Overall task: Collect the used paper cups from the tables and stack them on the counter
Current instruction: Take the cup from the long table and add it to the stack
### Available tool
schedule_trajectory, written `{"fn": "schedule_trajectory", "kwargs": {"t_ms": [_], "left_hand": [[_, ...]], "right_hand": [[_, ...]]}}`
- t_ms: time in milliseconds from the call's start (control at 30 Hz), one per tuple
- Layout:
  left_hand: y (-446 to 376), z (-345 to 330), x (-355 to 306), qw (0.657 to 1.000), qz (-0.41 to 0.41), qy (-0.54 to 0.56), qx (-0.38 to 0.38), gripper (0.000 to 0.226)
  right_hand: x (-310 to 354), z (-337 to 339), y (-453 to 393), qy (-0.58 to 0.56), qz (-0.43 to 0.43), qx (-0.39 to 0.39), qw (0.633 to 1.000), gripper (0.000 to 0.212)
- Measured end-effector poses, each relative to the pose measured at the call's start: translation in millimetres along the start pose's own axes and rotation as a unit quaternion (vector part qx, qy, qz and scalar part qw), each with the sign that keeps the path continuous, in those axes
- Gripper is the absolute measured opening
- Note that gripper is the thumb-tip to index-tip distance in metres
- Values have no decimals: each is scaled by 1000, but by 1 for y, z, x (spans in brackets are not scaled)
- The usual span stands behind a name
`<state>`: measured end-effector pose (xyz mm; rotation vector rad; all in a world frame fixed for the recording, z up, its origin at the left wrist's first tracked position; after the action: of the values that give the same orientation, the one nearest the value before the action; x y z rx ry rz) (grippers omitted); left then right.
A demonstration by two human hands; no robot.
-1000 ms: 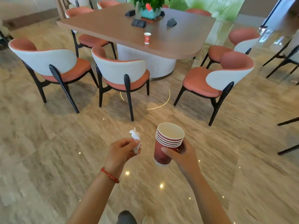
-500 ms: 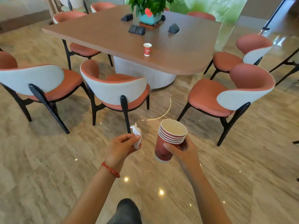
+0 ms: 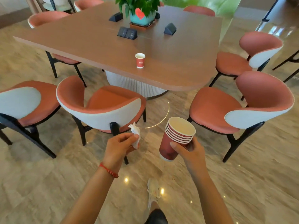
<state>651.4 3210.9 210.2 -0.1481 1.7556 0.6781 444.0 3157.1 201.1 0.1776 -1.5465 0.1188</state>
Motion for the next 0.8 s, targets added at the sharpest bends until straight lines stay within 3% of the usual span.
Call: {"fn": "schedule_trajectory", "kwargs": {"t_ms": [433, 633, 800], "left_hand": [[-190, -77, -72, 998, -23, 19, -50, 23], [-272, -89, -92, 997, -15, 15, -71, 15], [-358, -92, -115, 996, -4, 52, -70, 19]], "right_hand": [[14, -15, -247, 1, 10, 63, 998, 53], [10, -35, -338, 8, -10, 70, 997, 63], [12, -62, -425, 12, 0, 71, 997, 47]]}}
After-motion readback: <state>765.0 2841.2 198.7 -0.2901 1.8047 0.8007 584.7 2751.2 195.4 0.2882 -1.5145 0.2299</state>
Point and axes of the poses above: each hand's wrist, its own y-axis away from the middle knuckle, its own z-axis out of the back of the hand, x = y × z, the point moved 1 cm from there along -y, towards the middle knuckle, and after that the axes turned 3 degrees about y, right-handed, at the moved point
